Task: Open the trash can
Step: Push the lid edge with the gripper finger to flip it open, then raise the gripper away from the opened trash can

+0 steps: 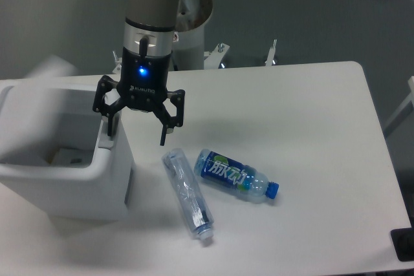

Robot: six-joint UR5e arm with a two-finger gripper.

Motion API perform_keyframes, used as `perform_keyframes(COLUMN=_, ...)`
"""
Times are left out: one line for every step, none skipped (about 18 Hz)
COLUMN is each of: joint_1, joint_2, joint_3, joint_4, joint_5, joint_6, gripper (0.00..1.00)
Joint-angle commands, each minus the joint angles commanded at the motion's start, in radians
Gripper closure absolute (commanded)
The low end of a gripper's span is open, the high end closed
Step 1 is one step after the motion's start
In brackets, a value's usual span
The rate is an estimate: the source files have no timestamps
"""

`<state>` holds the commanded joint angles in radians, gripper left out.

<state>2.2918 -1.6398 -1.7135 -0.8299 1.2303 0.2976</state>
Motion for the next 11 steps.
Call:
perform_keyframes(joint_1=0.000, joint_2=0.000, joint_3=0.000, joint_4=0.000, joint_5=0.002, joint_6=-0.002, gripper=0.00)
perform_keyframes(joint_1=0.000, joint_2=0.002, joint_3=0.003, joint_4=-0.002, joint_5=0.000, joint_6=-0.002, gripper=0.00)
perform_keyframes(joint_1=0.000, joint_2=0.006, joint_3=0.009, joint_4=-0.005, joint_5=-0.002, joint_6=-0.008, gripper=0.00)
perform_keyframes(joint_1=0.000, joint_2=0.011, joint_3=0.020, joint_4=-0.003, joint_5=-0.005, joint_6=-0.015, gripper=0.00)
perform_keyframes(joint_1=0.002, joint_2=0.017, joint_3=0.028, joint_4=-0.003, joint_5=-0.002, joint_6=-0.014, gripper=0.00)
perform_keyframes(joint_1=0.003, joint_2=0.024, joint_3=0.035, joint_4=-0.003, joint_5=0.001, joint_6=-0.006, gripper=0.00)
perform_keyframes(joint_1=0.005, joint_2=0.031, joint_3=0.047, joint_4=-0.003, joint_5=0.002, joint_6=0.001, gripper=0.00)
perform_keyframes(joint_1=0.011, joint_2=0.031, joint_3=0.058, joint_4=0.000, joint_5=0.003, joint_6=0.002, gripper=0.00)
perform_keyframes(joint_1=0.020, joint_2=0.029, joint_3=0.067, joint_4=0.000, joint_5=0.003, joint_6=0.003, gripper=0.00)
perform_keyframes(joint_1=0.040, joint_2=0.029, joint_3=0.074, joint_4=0.000, joint_5=0.003, joint_6=0.008, gripper=0.00)
perform_keyframes(joint_1=0.063, joint_2=0.031, joint_3=0.074, joint_4=-0.002, joint_5=0.003, joint_6=0.020, gripper=0.00)
